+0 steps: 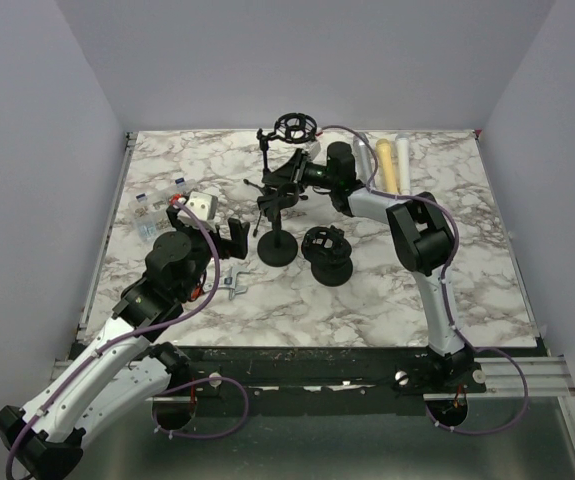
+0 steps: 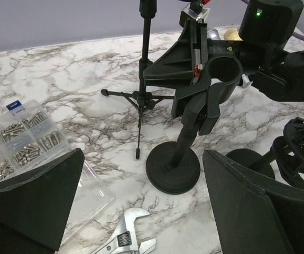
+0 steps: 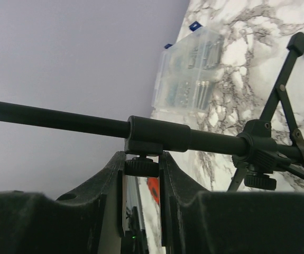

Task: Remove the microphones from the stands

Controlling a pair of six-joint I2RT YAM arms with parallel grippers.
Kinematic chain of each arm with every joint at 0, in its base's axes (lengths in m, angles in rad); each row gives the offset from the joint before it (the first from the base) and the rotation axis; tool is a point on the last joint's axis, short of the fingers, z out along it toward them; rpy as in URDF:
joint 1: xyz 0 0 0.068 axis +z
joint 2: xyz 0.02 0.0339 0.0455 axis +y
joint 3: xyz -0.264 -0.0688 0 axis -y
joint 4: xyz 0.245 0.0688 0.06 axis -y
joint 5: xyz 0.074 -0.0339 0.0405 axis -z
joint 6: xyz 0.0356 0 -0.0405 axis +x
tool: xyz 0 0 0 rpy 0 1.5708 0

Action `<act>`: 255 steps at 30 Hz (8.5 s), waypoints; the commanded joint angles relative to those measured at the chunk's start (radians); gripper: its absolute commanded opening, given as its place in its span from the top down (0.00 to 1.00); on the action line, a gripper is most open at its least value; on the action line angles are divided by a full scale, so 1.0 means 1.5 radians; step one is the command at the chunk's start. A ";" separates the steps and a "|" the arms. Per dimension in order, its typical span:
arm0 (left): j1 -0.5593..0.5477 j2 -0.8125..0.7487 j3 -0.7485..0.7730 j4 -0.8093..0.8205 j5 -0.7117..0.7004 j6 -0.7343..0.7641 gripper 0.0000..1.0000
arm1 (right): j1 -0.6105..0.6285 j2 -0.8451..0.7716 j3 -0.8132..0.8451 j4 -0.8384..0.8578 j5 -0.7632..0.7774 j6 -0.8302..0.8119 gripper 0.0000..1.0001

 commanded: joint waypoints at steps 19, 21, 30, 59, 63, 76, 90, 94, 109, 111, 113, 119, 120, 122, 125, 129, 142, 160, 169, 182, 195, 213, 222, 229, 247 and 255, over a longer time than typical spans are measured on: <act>0.004 0.004 -0.007 0.039 -0.011 0.010 0.01 | -0.003 -0.068 0.008 -0.384 0.207 -0.361 0.86; 0.004 0.007 -0.007 0.039 -0.009 0.009 0.01 | -0.005 -0.067 0.002 -0.353 0.168 -0.328 0.82; 0.003 0.008 -0.007 0.039 -0.004 0.007 0.01 | -0.047 -0.084 -0.124 -0.052 0.009 -0.058 0.49; 0.004 -0.004 -0.002 0.036 0.011 0.002 0.01 | -0.054 -0.019 -0.149 0.204 0.015 0.275 0.54; 0.005 -0.003 -0.003 0.036 0.011 0.002 0.01 | -0.054 -0.013 -0.138 0.199 0.018 0.273 0.59; 0.005 0.001 -0.002 0.036 0.015 0.001 0.02 | -0.058 -0.003 -0.111 0.151 0.030 0.234 0.72; 0.007 0.004 -0.001 0.039 0.025 -0.003 0.01 | -0.056 -0.090 -0.134 -0.069 0.116 -0.018 0.99; 0.010 0.008 -0.001 0.040 0.028 -0.005 0.01 | -0.057 -0.097 -0.167 0.030 0.082 0.064 0.77; 0.012 0.002 0.000 0.039 0.031 -0.008 0.02 | -0.045 -0.086 -0.192 0.156 0.149 0.198 0.39; 0.011 0.002 -0.001 0.039 0.031 -0.008 0.01 | -0.041 -0.080 -0.178 0.154 0.147 0.202 0.39; 0.012 0.001 -0.001 0.039 0.030 -0.008 0.01 | -0.036 -0.076 -0.169 0.154 0.150 0.204 0.39; 0.012 -0.003 -0.001 0.038 0.031 -0.009 0.02 | -0.034 -0.071 -0.155 0.138 0.164 0.202 0.49; 0.012 -0.004 -0.001 0.038 0.032 -0.009 0.02 | -0.033 -0.070 -0.154 0.134 0.166 0.201 0.52; 0.012 -0.004 -0.002 0.038 0.032 -0.010 0.01 | -0.032 -0.068 -0.152 0.124 0.172 0.196 0.54; 0.013 -0.005 -0.002 0.037 0.033 -0.010 0.01 | -0.032 -0.064 -0.150 0.118 0.178 0.192 0.57; 0.013 -0.008 -0.002 0.037 0.032 -0.010 0.01 | -0.032 -0.068 -0.149 0.096 0.190 0.171 0.70; 0.012 -0.007 -0.004 0.037 0.032 -0.011 0.02 | 0.032 -0.147 -0.149 -0.130 0.425 -0.144 0.99; 0.012 -0.005 -0.005 0.037 0.031 -0.012 0.02 | 0.087 -0.192 -0.128 -0.188 0.614 -0.468 0.99; 0.012 0.001 -0.002 0.038 0.035 -0.014 0.02 | 0.086 -0.220 -0.119 -0.227 0.580 -0.644 0.99; 0.013 0.004 -0.003 0.039 0.037 -0.014 0.01 | 0.008 -0.229 -0.148 -0.222 0.430 -0.257 0.52; 0.012 -0.002 -0.002 0.036 0.039 -0.016 0.01 | -0.034 -0.034 -0.066 0.091 0.169 0.160 0.26; 0.013 -0.008 -0.002 0.036 0.040 -0.016 0.01 | -0.031 0.058 0.066 0.063 0.171 0.203 0.42; 0.013 -0.012 -0.003 0.035 0.039 -0.017 0.01 | -0.032 0.064 0.074 0.024 0.186 0.182 0.57; 0.013 -0.013 -0.004 0.035 0.037 -0.015 0.01 | -0.031 0.040 0.072 -0.027 0.195 0.123 0.92; 0.014 -0.021 -0.004 0.034 0.044 -0.018 0.01 | -0.035 -0.109 -0.144 0.034 0.112 0.118 0.99; 0.014 -0.027 -0.003 0.035 0.048 -0.021 0.01 | -0.028 -0.184 -0.162 -0.239 0.284 -0.143 0.99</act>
